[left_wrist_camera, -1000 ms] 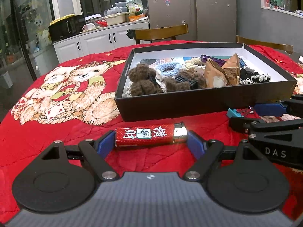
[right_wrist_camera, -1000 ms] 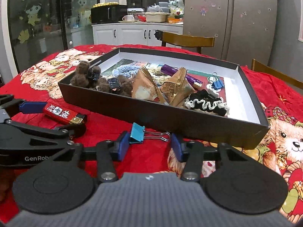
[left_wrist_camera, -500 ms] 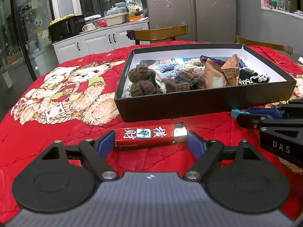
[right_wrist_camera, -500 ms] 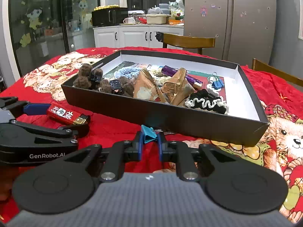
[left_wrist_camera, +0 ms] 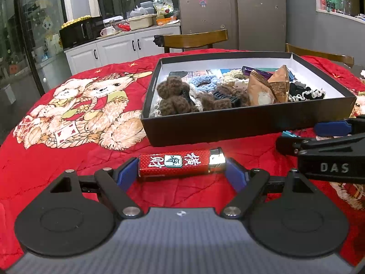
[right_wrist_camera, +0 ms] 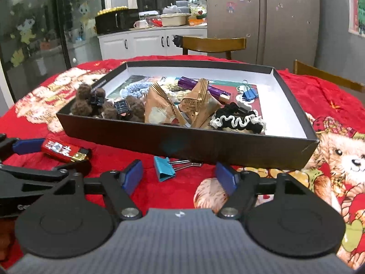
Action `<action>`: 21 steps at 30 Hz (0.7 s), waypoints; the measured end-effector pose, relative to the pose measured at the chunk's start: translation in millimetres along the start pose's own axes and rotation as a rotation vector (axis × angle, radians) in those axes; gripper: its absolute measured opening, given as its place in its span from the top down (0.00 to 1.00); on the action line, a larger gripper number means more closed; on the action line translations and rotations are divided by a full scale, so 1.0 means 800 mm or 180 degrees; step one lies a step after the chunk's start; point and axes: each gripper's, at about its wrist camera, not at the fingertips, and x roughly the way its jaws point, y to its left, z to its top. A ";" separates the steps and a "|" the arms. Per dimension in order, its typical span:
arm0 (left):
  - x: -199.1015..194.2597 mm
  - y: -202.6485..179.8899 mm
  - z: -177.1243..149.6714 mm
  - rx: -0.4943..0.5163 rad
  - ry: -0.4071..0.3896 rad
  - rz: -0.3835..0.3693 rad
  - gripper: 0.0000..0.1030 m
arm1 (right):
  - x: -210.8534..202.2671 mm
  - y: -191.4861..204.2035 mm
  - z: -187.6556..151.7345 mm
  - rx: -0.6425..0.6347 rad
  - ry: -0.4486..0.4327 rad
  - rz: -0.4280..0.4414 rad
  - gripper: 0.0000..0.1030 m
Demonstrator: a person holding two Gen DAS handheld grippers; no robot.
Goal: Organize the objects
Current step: 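Lower the right tool onto the teal binder clip and close it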
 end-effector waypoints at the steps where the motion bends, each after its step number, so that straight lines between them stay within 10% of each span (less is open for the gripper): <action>1: 0.000 0.000 0.000 -0.0004 0.0001 -0.0004 0.18 | 0.000 0.005 -0.001 -0.0066 0.0009 -0.0043 0.33; 5: -0.001 -0.001 -0.001 0.0010 -0.0004 0.0004 0.18 | -0.004 0.013 -0.004 -0.0195 -0.0038 -0.0071 0.67; 21: -0.001 -0.002 0.000 0.0008 -0.0008 0.0003 0.18 | -0.035 0.014 -0.009 -0.0191 -0.0271 -0.0069 0.79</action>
